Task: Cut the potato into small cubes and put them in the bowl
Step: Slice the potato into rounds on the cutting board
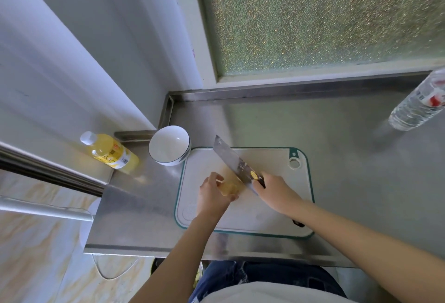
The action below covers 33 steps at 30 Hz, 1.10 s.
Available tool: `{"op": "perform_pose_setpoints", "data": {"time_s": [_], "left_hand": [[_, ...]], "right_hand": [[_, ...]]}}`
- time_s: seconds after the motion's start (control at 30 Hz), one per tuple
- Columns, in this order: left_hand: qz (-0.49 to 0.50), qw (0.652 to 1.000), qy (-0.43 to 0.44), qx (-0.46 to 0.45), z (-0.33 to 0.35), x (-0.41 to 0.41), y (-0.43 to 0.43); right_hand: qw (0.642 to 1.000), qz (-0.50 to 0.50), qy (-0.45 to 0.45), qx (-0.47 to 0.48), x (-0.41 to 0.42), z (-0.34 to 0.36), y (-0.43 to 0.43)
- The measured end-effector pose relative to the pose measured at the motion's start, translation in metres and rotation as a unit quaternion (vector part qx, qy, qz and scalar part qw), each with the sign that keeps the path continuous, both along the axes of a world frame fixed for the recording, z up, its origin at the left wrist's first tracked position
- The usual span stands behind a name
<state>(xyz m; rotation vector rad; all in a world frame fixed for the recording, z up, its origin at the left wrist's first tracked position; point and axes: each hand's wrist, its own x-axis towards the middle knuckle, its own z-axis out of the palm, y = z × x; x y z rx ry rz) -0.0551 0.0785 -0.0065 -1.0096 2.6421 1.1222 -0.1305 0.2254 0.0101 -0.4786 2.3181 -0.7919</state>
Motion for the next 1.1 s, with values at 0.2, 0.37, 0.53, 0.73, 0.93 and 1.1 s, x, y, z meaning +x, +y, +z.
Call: {"op": "perform_pose_setpoints", "data": {"time_s": [0.2,0.37,0.53,0.73,0.93,1.1], "left_hand": [[-0.011,1.0,0.005,-0.013,-0.003,0.0,0.002],[-0.007,1.0,0.008,-0.015,-0.004,0.001,0.003],[-0.016,0.999,0.01,-0.03,-0.006,0.001,0.002],[-0.012,1.0,0.008,-0.027,-0.006,0.0,0.003],[-0.005,0.999,0.011,-0.032,-0.006,-0.001,0.003],[-0.047,0.998,-0.009,-0.052,-0.007,-0.004,0.0]], "right_hand": [[1.0,0.015,0.001,0.002,0.0,0.013,0.0],[0.999,0.039,0.002,0.009,0.011,0.016,0.001],[0.999,0.039,-0.002,0.015,0.015,0.018,0.001],[0.999,0.031,-0.017,0.034,0.018,0.023,-0.001],[0.998,0.026,0.002,0.054,0.021,0.028,-0.005],[0.997,0.023,-0.014,0.07,0.017,0.027,-0.013]]}}
